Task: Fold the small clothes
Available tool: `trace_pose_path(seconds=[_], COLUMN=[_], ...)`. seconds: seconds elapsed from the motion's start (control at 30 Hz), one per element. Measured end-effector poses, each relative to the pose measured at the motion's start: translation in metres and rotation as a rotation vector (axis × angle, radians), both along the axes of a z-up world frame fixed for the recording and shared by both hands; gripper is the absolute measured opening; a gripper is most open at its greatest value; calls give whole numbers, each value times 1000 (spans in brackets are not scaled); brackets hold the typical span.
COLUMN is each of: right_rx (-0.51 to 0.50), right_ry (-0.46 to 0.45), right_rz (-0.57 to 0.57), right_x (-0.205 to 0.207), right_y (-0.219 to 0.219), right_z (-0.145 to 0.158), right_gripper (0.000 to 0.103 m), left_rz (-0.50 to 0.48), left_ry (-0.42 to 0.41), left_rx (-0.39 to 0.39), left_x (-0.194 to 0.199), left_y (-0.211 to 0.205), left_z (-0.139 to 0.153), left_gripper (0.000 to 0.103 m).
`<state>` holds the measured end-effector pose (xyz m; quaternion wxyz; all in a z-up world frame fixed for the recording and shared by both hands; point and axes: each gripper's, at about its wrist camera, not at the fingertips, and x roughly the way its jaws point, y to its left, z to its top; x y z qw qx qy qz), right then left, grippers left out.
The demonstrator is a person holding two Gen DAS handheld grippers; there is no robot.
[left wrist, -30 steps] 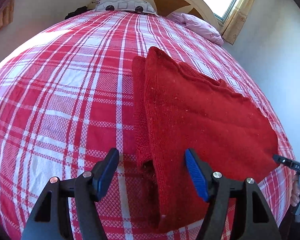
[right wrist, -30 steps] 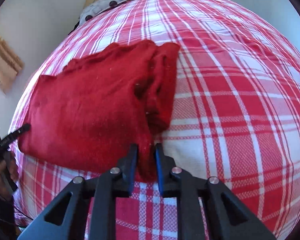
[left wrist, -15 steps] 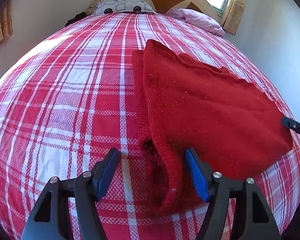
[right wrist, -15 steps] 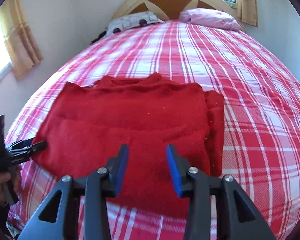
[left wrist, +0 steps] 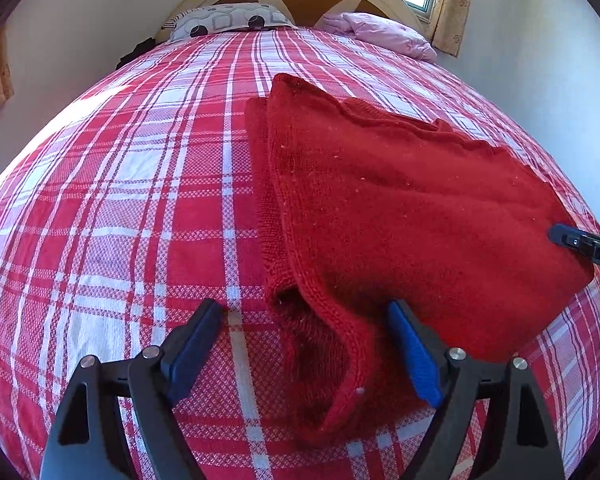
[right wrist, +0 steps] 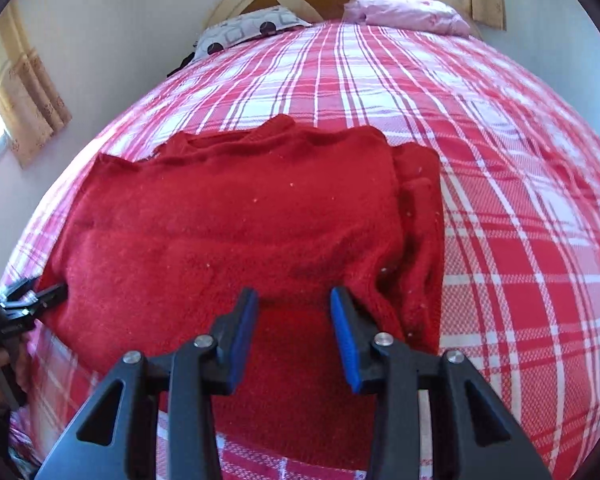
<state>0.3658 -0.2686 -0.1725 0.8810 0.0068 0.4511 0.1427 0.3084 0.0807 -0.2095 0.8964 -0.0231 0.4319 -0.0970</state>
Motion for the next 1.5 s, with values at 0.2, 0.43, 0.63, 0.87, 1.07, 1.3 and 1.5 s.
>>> trace_pose_path(seconds=[0.2, 0.43, 0.63, 0.87, 1.07, 1.3, 1.5], right_rx=[-97, -120, -191, -200, -236, -288, -374], right_ry=[-45, -48, -68, -160, -230, -241, -291], right_rz=[8, 29, 27, 66, 244, 406, 519], right_x=[-5, -11, -13, -40, -66, -91, -117], right_y=[13, 20, 30, 65, 130, 197, 239], right_z=[-3, -1, -1, 33, 43, 17, -1], right_gripper=[46, 63, 66, 66, 66, 66, 66], left_rz=[-10, 22, 143, 197, 175, 185, 183], left_ry=[1, -21, -65, -60, -58, -61, -61], left_rx=[-15, -61, -91, -170, -149, -243, -269], left_x=[-1, -19, -29, -32, -30, -31, -32], left_y=[2, 26, 78, 98, 94, 108, 110], left_z=[1, 10, 15, 5, 6, 3, 4], left_gripper=[87, 87, 87, 87, 87, 87, 87])
